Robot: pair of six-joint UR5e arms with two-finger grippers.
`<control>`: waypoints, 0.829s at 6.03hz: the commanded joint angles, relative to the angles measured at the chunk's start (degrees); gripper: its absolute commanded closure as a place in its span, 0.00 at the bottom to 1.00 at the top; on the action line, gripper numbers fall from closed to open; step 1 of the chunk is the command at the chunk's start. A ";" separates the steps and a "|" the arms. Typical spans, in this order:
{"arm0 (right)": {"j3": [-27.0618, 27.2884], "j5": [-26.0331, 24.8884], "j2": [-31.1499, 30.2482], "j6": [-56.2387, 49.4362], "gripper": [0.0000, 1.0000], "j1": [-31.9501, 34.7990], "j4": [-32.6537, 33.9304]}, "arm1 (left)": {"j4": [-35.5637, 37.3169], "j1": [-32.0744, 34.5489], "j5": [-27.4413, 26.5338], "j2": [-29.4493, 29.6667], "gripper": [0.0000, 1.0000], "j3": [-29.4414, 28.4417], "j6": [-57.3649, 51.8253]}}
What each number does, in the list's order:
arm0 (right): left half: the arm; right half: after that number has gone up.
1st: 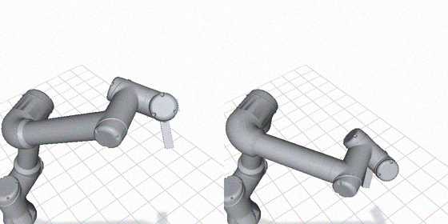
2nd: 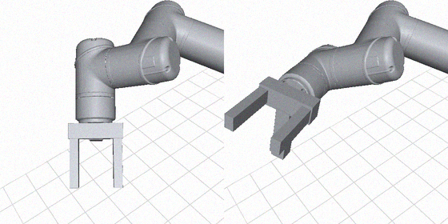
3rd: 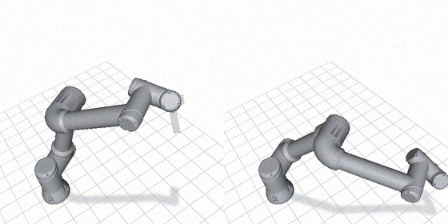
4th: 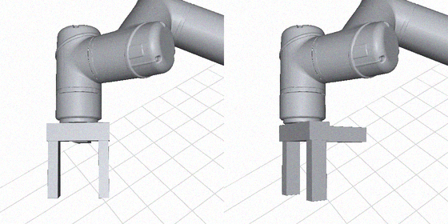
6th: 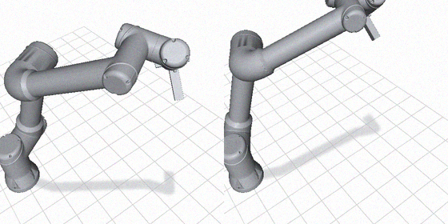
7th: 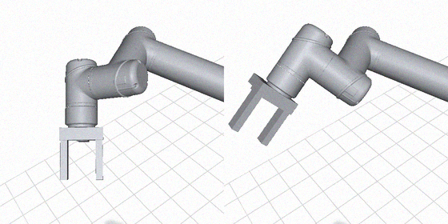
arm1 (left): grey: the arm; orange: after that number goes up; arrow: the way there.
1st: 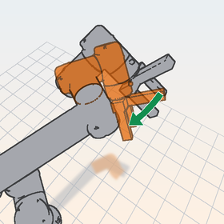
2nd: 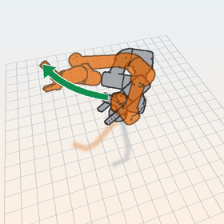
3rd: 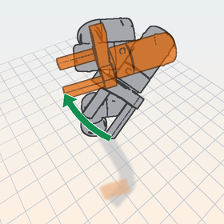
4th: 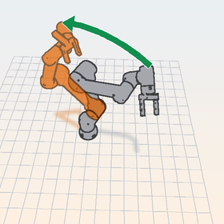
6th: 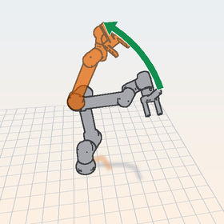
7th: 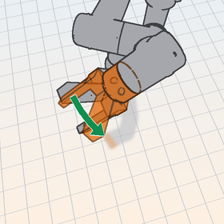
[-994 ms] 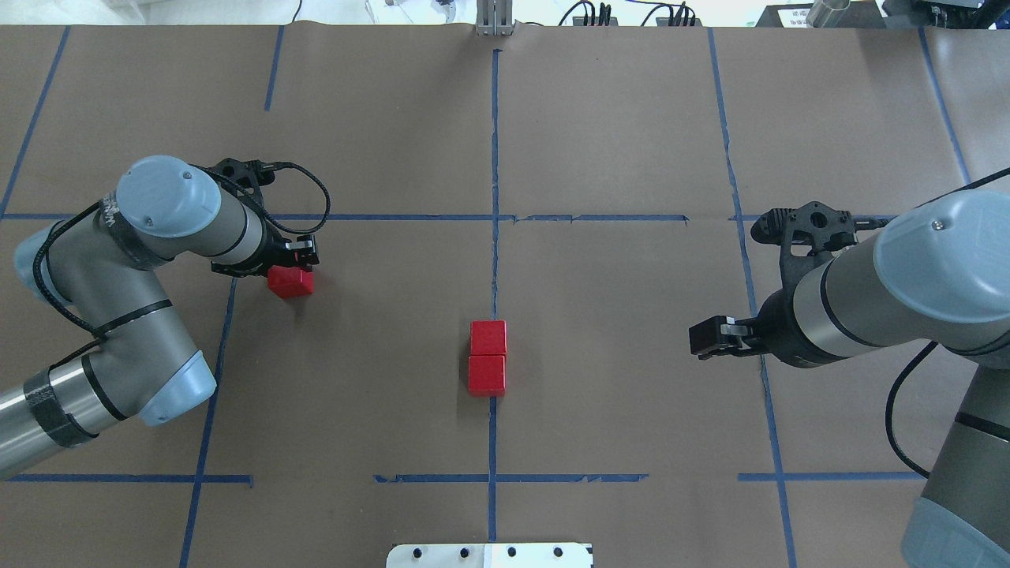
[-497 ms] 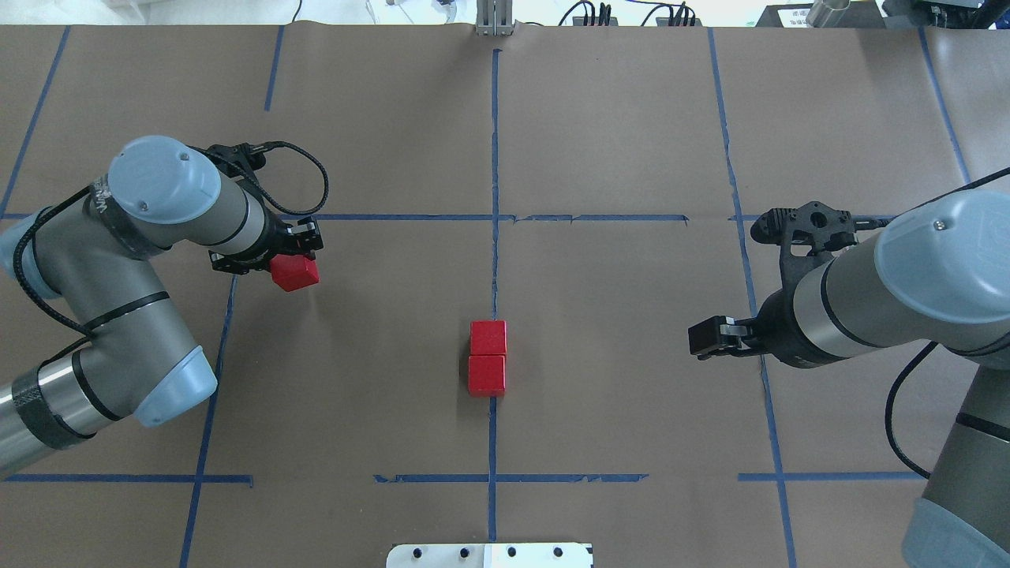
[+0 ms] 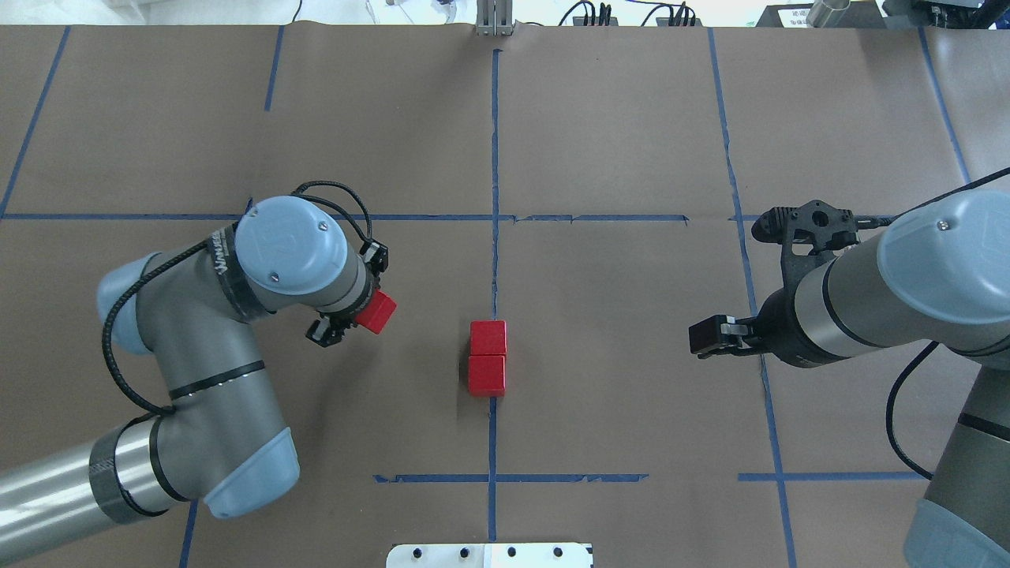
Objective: Form red blocks into L shape at center
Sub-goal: 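Carry the cube with the left gripper toward the two center cubes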
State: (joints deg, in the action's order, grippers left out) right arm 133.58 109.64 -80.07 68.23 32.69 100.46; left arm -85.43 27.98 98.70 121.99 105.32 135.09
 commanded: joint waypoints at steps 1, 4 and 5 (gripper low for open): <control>0.54 -0.13 0.00 0.06 0.00 0.09 0.00 | 4.89 -1.88 1.48 4.20 0.98 -0.46 17.42; 0.45 -0.39 -0.09 0.06 0.00 -0.52 0.09 | 1.08 -1.96 0.97 6.24 0.99 -4.67 25.91; 0.28 -0.39 -0.17 0.06 0.00 -0.61 0.09 | 0.45 -2.05 0.97 7.37 0.98 -7.38 26.62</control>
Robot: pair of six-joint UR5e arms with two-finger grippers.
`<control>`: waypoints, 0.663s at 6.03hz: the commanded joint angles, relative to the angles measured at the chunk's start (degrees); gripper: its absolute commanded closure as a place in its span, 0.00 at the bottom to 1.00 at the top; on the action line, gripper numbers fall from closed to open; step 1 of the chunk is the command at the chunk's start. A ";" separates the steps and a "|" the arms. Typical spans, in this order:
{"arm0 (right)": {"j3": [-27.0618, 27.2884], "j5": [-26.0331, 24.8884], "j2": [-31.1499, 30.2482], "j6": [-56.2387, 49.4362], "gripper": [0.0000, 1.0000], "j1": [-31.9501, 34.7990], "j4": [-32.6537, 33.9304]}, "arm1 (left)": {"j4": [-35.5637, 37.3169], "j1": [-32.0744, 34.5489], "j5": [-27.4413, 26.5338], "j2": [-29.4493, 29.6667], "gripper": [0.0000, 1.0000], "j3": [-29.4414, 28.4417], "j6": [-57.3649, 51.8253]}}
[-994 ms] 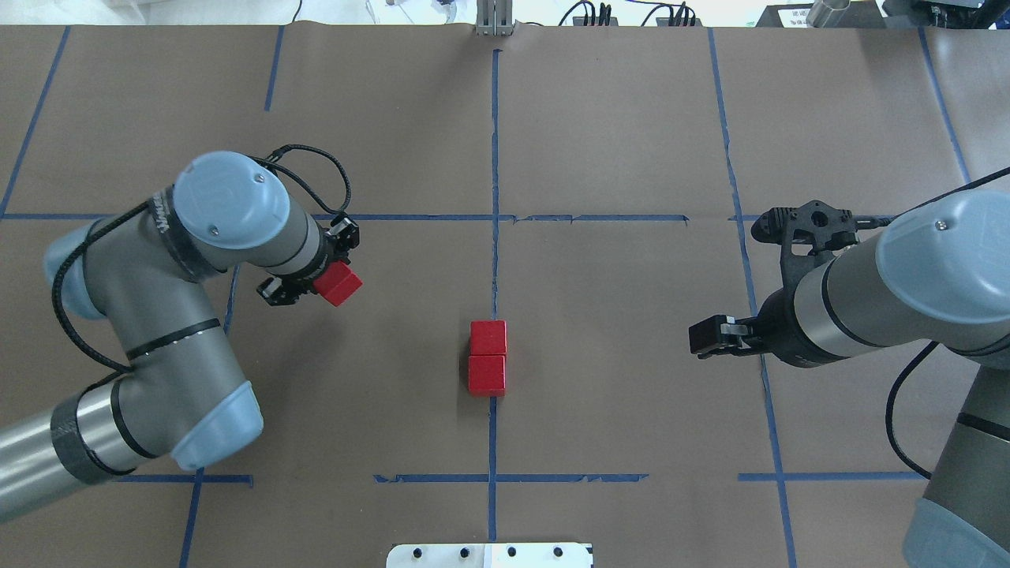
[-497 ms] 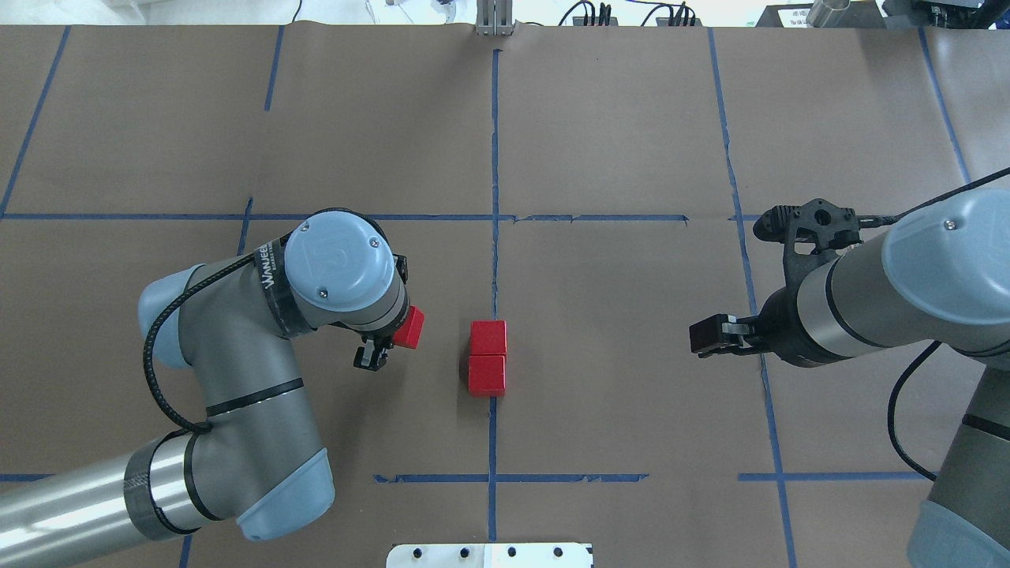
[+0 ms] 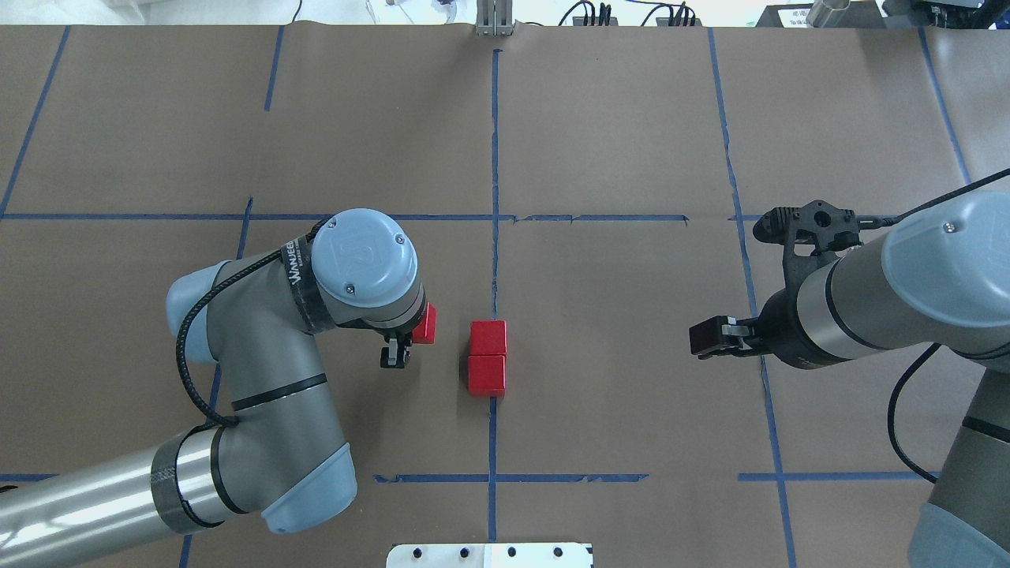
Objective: Form red blocks into L shape at center
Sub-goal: 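Carry the cube with the left gripper toward the two center cubes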
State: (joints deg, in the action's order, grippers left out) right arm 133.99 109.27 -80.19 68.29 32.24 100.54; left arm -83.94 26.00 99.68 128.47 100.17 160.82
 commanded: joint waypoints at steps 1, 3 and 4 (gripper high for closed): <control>-0.13 -0.03 0.03 0.09 0.00 -0.51 0.01 | -0.96 -0.25 -0.01 2.39 0.97 -4.52 0.98; -0.22 -0.11 0.03 0.88 0.00 -0.69 0.01 | -1.40 -1.22 -0.10 3.54 0.96 -6.91 2.56; -0.22 -0.11 0.03 0.88 0.00 -0.69 0.01 | -1.40 -1.74 -0.10 3.89 0.96 -7.27 3.35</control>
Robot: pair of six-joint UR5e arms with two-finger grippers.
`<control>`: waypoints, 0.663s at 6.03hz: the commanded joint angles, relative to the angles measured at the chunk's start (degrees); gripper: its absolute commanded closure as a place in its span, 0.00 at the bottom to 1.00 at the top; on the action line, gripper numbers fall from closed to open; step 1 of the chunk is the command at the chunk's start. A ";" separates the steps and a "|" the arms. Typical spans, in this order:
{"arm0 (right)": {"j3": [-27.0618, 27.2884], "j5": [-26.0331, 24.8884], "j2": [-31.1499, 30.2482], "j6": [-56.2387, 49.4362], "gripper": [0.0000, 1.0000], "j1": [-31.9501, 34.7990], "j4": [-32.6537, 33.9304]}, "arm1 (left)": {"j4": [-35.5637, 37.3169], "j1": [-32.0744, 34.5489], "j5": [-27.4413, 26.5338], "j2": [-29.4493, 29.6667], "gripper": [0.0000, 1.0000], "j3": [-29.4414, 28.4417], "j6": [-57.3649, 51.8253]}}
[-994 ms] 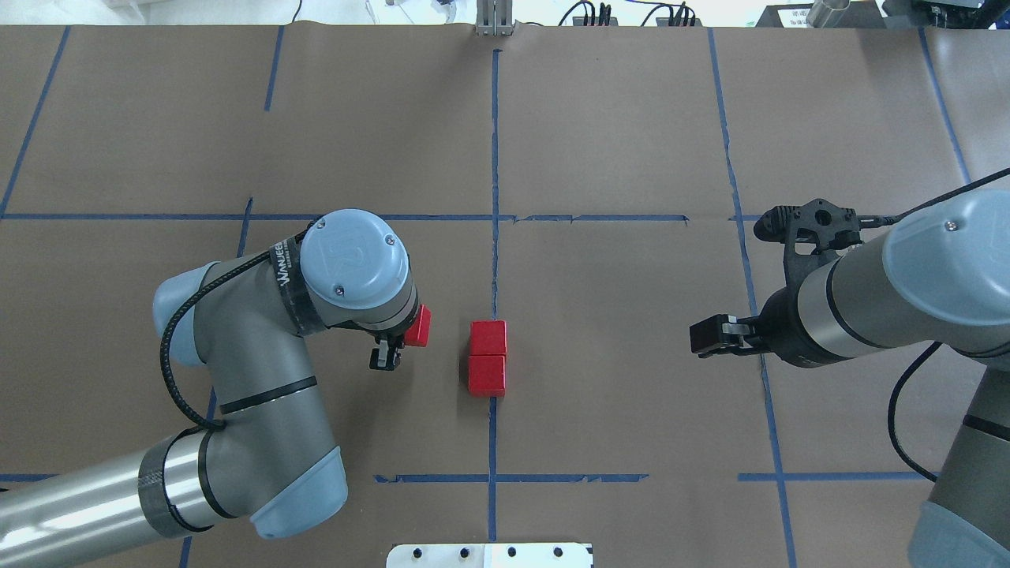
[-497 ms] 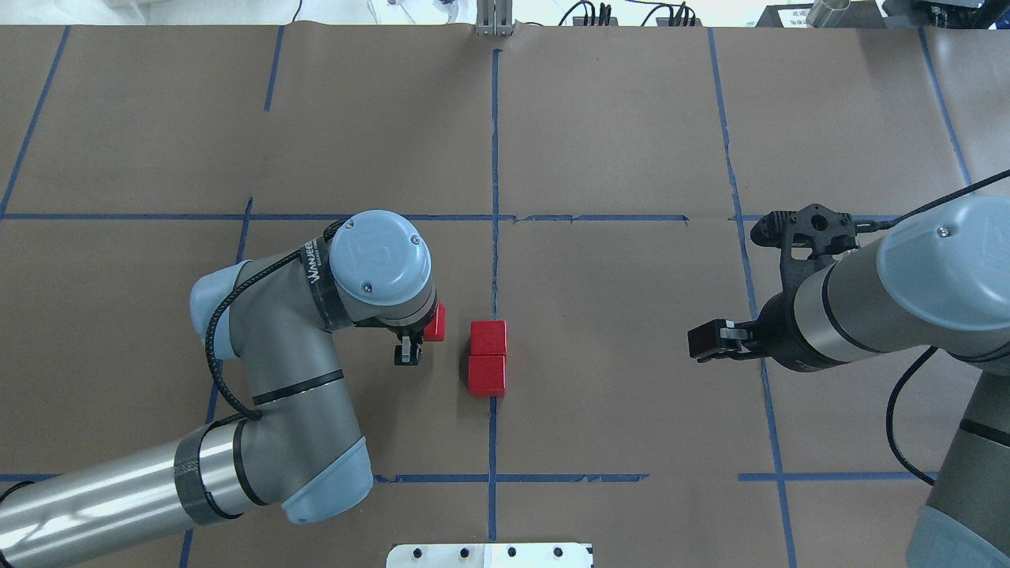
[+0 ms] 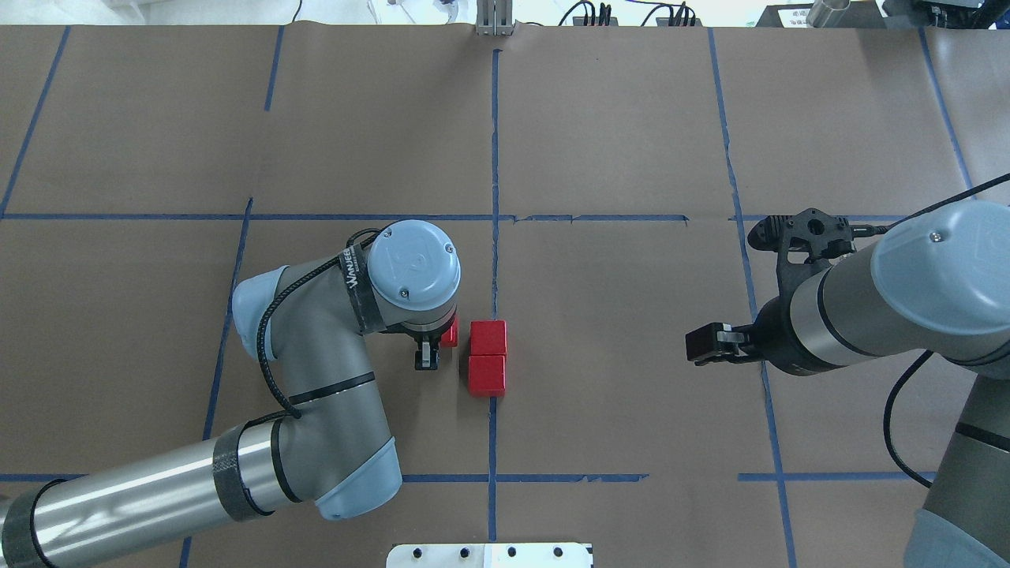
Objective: Form red blocks into L shape at center
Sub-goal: 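Carry the cube with the left gripper toward the two center cubes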
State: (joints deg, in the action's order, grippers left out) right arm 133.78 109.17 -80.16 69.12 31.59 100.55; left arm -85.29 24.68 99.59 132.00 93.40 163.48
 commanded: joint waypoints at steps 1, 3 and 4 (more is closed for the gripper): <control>-0.01 -0.01 0.00 0.14 0.00 -0.04 0.00 | -0.05 -0.77 -0.01 0.62 0.96 -0.59 1.92; -0.01 -0.01 0.00 0.14 0.00 -0.04 0.00 | -0.05 -1.04 -0.01 1.15 0.96 -1.38 2.20; -0.01 -0.01 0.00 0.14 0.00 -0.12 0.00 | -0.05 -1.13 -0.09 1.59 0.95 -1.64 2.37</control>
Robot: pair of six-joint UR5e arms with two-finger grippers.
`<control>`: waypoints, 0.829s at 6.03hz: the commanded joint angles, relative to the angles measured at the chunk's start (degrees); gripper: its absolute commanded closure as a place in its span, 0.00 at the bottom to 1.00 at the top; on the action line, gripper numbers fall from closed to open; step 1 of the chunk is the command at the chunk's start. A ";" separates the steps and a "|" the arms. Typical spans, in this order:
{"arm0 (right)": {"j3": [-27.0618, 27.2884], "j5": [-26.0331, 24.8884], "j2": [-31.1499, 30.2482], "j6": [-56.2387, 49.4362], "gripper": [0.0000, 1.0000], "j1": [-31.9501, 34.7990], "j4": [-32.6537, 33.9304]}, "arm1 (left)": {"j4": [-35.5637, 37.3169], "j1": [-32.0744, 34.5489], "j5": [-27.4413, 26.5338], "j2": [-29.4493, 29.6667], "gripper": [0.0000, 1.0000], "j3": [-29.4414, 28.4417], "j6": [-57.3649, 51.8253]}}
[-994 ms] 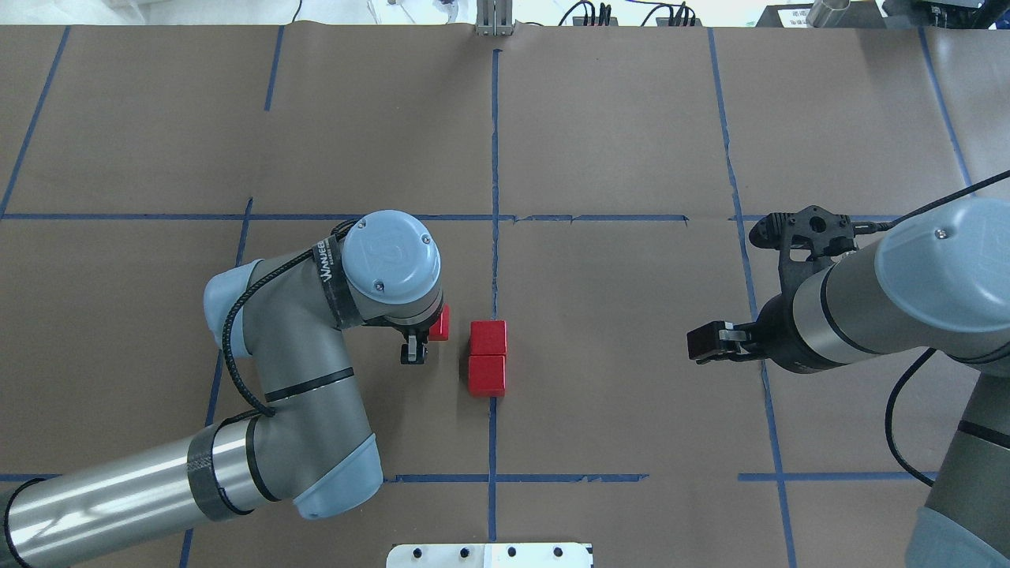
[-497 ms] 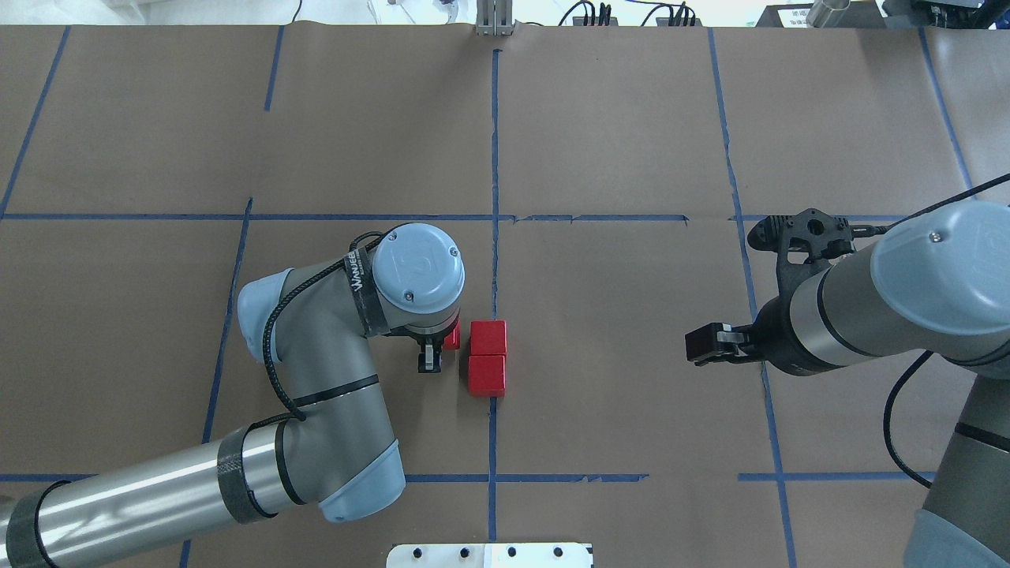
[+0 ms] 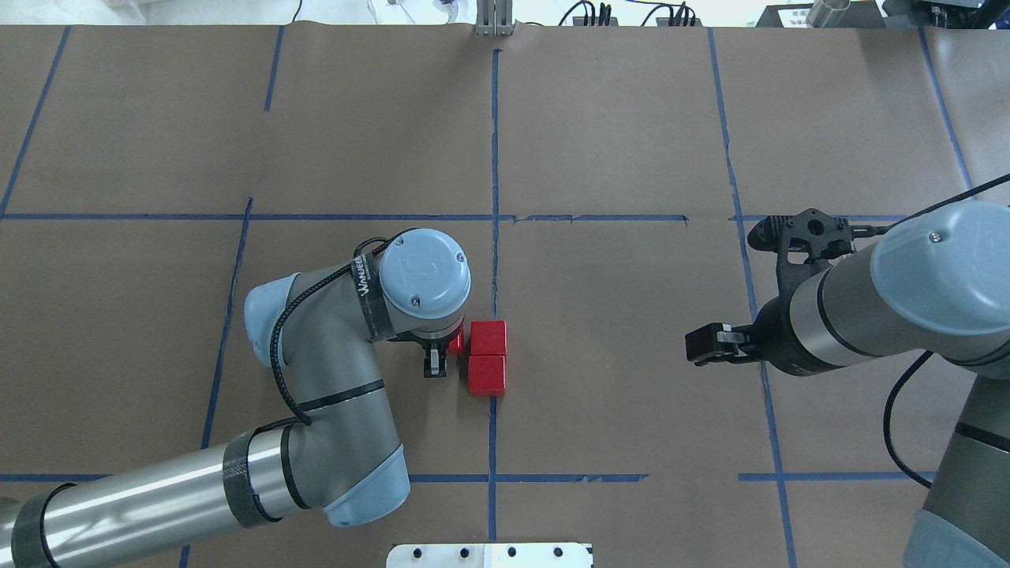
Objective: Form red blocks into L shape at center
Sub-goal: 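Place the cube beside the upper center cube, forming an L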
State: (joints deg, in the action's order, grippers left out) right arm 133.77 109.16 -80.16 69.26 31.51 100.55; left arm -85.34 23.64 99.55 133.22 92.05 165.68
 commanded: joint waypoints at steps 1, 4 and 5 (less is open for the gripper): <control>0.00 0.00 0.00 0.00 0.00 -0.05 0.00 | 0.00 -0.09 -0.06 0.46 0.94 -0.81 0.09; 0.00 0.00 -0.09 0.00 0.00 -0.05 0.00 | -0.09 -0.61 -0.06 0.46 0.91 -1.08 0.08; 0.00 0.00 -0.09 0.00 0.00 -0.14 0.00 | -0.09 -0.61 -0.06 0.46 0.01 -1.17 0.00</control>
State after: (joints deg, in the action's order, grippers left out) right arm 133.77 109.16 -80.22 69.26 31.42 100.55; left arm -85.41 23.07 99.49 133.66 90.99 165.72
